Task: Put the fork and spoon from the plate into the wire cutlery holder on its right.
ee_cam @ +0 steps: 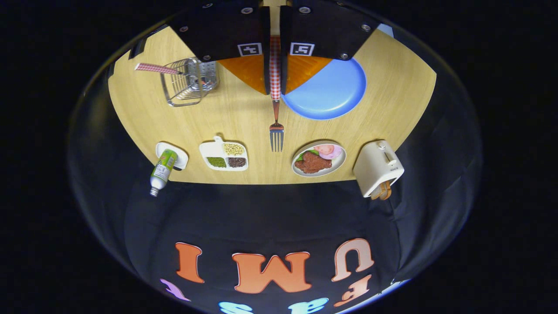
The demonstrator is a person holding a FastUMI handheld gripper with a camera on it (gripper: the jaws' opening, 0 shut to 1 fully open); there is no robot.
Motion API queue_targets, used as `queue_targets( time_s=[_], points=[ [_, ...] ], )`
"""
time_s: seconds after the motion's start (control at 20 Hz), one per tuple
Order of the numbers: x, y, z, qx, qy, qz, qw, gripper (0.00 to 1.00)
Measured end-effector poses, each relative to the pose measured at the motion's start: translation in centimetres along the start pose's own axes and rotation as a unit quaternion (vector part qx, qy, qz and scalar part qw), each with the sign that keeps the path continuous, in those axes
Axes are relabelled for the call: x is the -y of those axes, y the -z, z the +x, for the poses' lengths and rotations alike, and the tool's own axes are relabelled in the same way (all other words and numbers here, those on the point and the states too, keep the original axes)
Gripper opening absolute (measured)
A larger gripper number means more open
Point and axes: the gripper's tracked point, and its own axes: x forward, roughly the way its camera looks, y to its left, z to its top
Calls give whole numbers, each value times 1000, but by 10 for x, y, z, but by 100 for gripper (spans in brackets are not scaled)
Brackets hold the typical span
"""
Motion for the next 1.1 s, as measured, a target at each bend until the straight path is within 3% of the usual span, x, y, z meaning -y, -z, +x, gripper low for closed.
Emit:
queue_targets(
  time_s=[0.45,0.9,1.1],
  points=[
    [101,-1,-24,-46,17,-40,998,9],
    [136,28,-47,-164,-51,-66,983,9],
    [156,31,-57,-206,-59,-91,972,9]
  ],
)
